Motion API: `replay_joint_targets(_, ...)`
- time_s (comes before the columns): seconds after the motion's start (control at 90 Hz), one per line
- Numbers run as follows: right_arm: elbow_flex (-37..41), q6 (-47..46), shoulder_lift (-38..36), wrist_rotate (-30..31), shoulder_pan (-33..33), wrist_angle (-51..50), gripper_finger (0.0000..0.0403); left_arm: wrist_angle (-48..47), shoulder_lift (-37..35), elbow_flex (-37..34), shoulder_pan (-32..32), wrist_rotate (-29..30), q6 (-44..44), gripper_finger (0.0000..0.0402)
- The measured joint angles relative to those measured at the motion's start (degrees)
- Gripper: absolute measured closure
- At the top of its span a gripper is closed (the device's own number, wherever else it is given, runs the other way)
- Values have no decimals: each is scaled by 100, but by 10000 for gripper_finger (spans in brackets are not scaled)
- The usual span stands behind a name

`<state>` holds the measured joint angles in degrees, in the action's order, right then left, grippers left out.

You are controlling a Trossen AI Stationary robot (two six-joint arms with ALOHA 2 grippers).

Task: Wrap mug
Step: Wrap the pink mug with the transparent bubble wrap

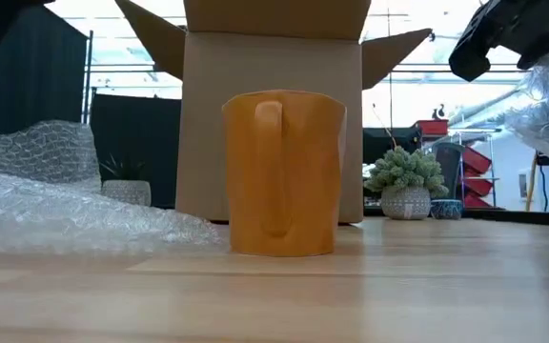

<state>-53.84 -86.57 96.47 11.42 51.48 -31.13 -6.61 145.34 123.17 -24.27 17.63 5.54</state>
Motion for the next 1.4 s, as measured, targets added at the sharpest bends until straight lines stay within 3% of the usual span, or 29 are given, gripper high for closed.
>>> replay_joint_targets(0.1, -18, 48, -3, 51, -6, 7, 340, 27, 2, 0, 13, 89, 22, 247)
replay_joint_targets(0.156, -14, 98, -20, 42, -15, -58, 369, 9, 2, 0, 24, 101, 61, 247)
replay_joint_targets(0.389, -11, -10, -17, 62, -4, -39, 350, 10, 2, 0, 18, 90, -5, 247)
replay_joint_targets(0.667, 12, -27, -3, 150, 2, 31, 195, -27, 4, -2, 2, 11, -9, 247)
replay_joint_targets(0.767, 12, 5, -3, 173, 2, -10, 163, -29, 4, -4, -2, 0, -9, 247)
replay_joint_targets(0.867, 7, 19, -3, 151, 2, 9, 192, -16, 4, -4, -2, 2, -4, 247)
replay_joint_targets(1.0, -21, 67, -3, 127, -4, 80, 338, 19, 4, -4, 9, 52, 23, 247)
replay_joint_targets(1.056, -3, 106, -15, 110, -13, 47, 371, 57, 4, -2, 22, 93, 83, 248)
replay_joint_targets(1.189, -7, 68, -5, 200, -4, 49, 349, 43, 4, -2, 15, 79, -5, 248)
replay_joint_targets(1.4, 15, 120, -114, 149, -17, 60, 232, -23, 5, -4, 2, 19, -28, 247)
